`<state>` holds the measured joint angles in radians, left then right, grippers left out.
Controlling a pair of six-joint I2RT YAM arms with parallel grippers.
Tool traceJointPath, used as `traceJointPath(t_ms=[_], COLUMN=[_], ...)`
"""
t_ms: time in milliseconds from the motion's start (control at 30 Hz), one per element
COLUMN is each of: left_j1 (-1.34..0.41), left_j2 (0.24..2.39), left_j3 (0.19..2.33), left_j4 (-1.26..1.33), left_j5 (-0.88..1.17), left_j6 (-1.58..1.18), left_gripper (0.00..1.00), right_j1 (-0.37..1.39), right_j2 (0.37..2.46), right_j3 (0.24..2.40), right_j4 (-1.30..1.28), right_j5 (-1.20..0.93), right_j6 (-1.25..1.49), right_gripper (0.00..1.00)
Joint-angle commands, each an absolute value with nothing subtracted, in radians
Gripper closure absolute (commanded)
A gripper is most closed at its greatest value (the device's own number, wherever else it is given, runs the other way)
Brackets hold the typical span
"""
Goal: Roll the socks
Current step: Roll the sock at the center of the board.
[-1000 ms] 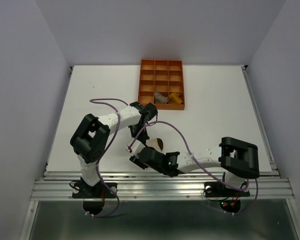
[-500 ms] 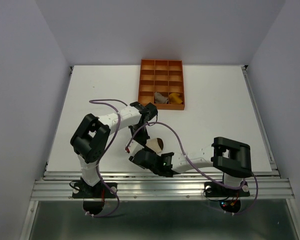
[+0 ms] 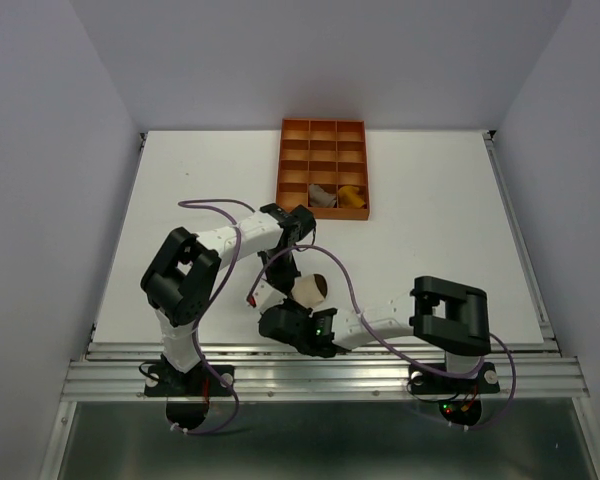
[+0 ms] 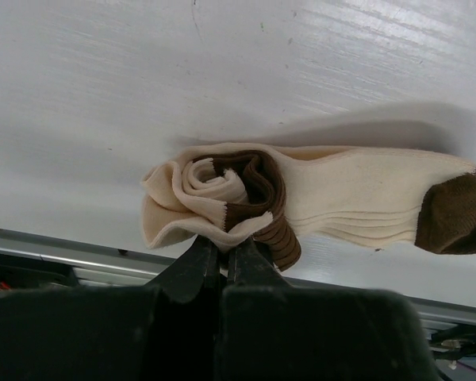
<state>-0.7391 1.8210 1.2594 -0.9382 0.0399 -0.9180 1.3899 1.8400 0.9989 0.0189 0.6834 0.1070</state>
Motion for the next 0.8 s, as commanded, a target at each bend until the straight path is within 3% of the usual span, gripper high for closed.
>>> traceJointPath(t_ms=[0, 67, 167, 200, 533, 767], left_j1=[-0.746, -0.746, -0.744, -0.744, -0.719, -0.623], left_j2=[1.789, 1.778, 1.763, 1.76, 1.687, 1.625], left_j3=[1.289, 1.281, 1.278, 1.281, 1.384, 1.368], left_j4=[-0.947, -0.93, -0.916, -0.911, -0.808, -0.67], left_j5=[0.049, 0.049, 0.035, 0.029, -0.103, -0.146], left_j6=[-0.919, -0.917, -0.916, -0.916, -0.902, -0.879], left_gripper=[1.0, 1.0, 0.94, 0.87, 0.58, 0.57], right_j1=[1.391, 1.391, 1.391, 1.391, 1.312, 1.209], right_j2=[1.911, 1.922, 1.94, 1.942, 1.749, 1.657], right_j3=[1.005, 0.996, 0.974, 0.971, 0.83, 0.729], right_j4=[-0.109, -0.11, -0.11, -0.109, 0.098, 0.218], right_j5=[0.724, 0.726, 0.718, 0.707, 0.514, 0.362], right_j6=[0.173, 0.195, 0.265, 0.278, 0.325, 0.397], right_gripper=[0.75, 0.79, 0.96, 0.99, 0.99, 0.99])
